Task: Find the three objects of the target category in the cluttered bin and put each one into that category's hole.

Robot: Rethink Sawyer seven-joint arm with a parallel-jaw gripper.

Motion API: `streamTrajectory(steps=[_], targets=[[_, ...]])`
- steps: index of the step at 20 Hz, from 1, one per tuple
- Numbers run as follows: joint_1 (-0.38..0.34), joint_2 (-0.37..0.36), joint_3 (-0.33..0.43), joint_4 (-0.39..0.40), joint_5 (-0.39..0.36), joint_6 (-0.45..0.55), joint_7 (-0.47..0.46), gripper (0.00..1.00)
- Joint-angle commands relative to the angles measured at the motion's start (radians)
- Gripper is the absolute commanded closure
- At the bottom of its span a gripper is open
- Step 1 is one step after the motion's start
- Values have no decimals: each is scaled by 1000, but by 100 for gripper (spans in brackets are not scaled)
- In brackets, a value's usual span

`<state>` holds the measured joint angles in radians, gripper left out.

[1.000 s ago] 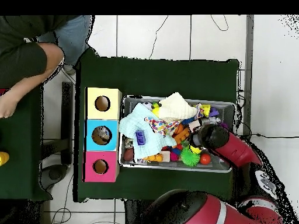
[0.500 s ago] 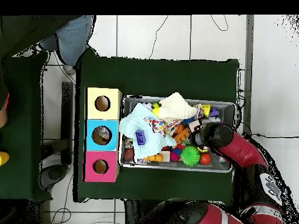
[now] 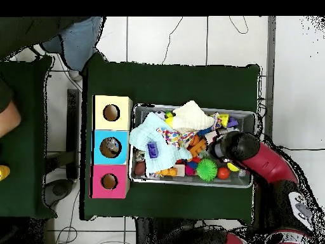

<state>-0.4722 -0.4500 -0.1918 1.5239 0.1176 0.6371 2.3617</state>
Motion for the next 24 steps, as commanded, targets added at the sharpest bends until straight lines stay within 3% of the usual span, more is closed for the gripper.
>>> streamTrajectory(steps=[1,14,20,24], targets=[[8,-32,48,38,1,137,49,100],[12,-111,37,30,-7,254,38,100],[35,-150,22,-7,-8,353,60,100],[54,-148,9,-35,-13,353,83,100]])
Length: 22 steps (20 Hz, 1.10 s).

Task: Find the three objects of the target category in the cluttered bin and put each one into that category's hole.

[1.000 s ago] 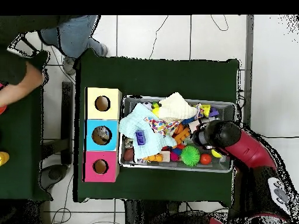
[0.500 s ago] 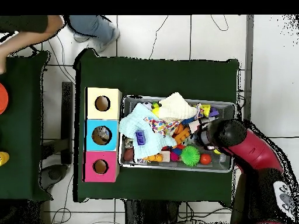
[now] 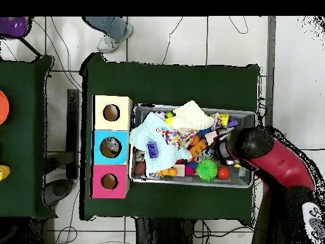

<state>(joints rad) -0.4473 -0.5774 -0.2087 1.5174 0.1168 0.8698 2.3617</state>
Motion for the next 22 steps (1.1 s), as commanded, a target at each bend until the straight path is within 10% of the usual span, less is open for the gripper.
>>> streamTrajectory(steps=[1,22], targets=[[29,-16,27,-35,-10,122,85,100],[115,17,19,-184,45,239,205,100]])
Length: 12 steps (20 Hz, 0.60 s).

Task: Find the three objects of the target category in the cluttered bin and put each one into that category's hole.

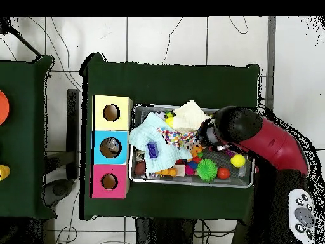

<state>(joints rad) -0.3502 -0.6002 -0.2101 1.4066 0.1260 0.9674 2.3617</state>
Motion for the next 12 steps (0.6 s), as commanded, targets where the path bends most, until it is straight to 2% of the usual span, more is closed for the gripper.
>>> streamTrajectory(steps=[1,12], targets=[[18,37,19,-78,36,150,203,100],[54,29,9,-127,67,221,260,100]])
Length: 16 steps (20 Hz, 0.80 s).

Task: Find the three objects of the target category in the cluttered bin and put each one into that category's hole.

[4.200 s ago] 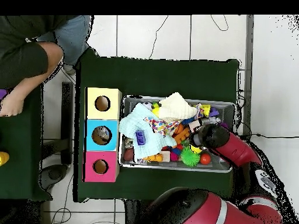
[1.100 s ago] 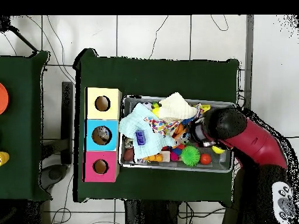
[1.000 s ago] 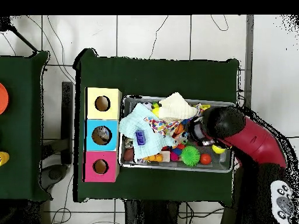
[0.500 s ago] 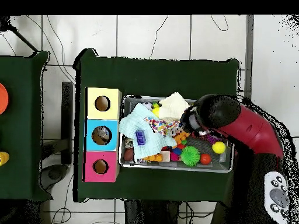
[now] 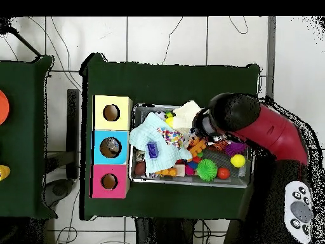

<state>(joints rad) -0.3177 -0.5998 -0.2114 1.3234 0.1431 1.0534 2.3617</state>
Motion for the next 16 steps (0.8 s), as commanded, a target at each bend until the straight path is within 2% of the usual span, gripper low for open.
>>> streamTrajectory(steps=[1,16], targets=[[25,30,9,-44,54,135,264,100],[87,84,-13,-45,128,59,338,100]])
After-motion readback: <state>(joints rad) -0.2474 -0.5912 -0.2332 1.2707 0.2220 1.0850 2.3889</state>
